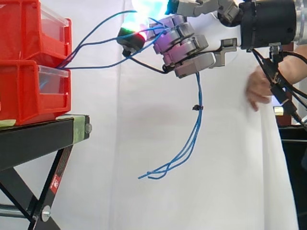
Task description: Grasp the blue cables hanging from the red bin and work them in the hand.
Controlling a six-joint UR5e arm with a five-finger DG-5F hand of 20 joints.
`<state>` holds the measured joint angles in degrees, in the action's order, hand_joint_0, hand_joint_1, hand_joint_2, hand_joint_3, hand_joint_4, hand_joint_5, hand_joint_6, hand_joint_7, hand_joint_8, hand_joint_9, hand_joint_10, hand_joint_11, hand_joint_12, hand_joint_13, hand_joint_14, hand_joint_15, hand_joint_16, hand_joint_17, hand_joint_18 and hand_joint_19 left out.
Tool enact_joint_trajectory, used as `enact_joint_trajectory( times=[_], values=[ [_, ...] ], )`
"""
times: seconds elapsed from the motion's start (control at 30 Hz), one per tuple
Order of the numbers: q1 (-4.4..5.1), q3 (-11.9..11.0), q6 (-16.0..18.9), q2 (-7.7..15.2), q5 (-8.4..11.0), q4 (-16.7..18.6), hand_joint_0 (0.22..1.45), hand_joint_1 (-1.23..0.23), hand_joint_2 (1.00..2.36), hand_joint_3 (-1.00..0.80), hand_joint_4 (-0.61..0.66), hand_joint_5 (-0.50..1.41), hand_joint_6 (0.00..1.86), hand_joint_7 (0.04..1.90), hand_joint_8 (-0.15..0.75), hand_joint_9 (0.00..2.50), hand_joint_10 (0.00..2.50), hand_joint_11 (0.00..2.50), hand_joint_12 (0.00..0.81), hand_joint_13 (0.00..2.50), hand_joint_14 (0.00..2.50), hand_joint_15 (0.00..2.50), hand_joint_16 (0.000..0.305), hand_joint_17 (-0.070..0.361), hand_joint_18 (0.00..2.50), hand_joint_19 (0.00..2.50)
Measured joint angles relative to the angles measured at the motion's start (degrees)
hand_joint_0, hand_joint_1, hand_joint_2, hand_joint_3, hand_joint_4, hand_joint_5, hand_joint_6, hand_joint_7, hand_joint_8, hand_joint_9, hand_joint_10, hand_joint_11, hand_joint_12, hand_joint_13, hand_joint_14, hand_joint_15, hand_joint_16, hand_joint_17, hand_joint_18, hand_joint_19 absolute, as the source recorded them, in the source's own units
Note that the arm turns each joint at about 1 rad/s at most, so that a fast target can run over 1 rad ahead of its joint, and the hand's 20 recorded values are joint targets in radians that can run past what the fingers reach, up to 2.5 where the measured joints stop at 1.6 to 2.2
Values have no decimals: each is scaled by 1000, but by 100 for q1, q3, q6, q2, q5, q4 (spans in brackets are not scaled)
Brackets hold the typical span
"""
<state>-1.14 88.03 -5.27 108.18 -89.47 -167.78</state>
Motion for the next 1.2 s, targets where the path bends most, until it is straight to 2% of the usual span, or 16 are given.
enact_joint_trajectory(
  times=[1.2],
  values=[
    [0,-2,0,0,0,0,901,-648,1019,-441,134,308,849,1268,320,686,2500,2500,407,985,2473,1445,51,114,1391,1537]
  ],
)
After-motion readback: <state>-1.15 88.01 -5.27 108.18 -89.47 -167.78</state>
